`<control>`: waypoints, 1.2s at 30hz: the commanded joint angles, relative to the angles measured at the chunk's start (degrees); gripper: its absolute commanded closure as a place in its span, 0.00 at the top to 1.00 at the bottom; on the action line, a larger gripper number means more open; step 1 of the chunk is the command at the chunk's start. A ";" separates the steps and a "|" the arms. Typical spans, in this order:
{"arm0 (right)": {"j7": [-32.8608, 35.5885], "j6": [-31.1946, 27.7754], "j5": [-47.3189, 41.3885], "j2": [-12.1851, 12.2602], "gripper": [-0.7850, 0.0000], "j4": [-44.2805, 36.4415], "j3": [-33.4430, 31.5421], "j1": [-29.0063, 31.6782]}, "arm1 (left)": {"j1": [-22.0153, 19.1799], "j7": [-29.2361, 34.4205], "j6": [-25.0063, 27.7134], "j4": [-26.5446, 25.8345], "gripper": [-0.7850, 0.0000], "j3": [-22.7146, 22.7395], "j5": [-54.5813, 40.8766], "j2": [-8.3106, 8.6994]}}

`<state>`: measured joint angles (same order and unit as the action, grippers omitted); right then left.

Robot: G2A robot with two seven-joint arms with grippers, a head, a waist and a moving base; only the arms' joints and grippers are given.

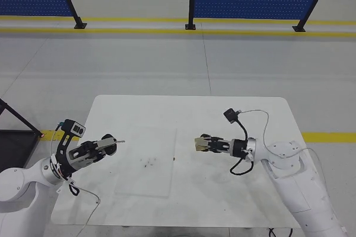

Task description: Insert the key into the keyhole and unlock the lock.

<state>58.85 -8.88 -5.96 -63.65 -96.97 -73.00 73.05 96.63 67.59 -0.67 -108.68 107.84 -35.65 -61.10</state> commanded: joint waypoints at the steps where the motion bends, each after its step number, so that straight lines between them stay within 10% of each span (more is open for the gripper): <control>1: 0.44 -1.76 -6.04 -0.11 0.00 1.31 -0.12 0.56 | 0.00 0.00 0.00 0.00 0.00 0.00 0.00 0.00; 11: 1.50 -5.34 -21.77 -0.55 0.00 4.07 0.08 2.60 | 0.00 0.00 0.00 0.00 0.00 0.00 0.00 0.00; 28: 1.50 -5.34 -21.77 -0.55 0.00 4.07 0.08 2.60 | 0.00 0.00 0.00 0.00 0.00 0.00 0.00 0.00; 36: -4.41 -5.92 -19.64 -0.60 0.00 2.44 0.21 4.77 | -0.09 -4.66 4.07 -0.48 0.00 -11.93 3.78 -0.78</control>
<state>54.84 -14.70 -25.69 -64.25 -94.35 -72.78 77.64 96.74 63.34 2.69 -109.34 97.61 -32.65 -61.81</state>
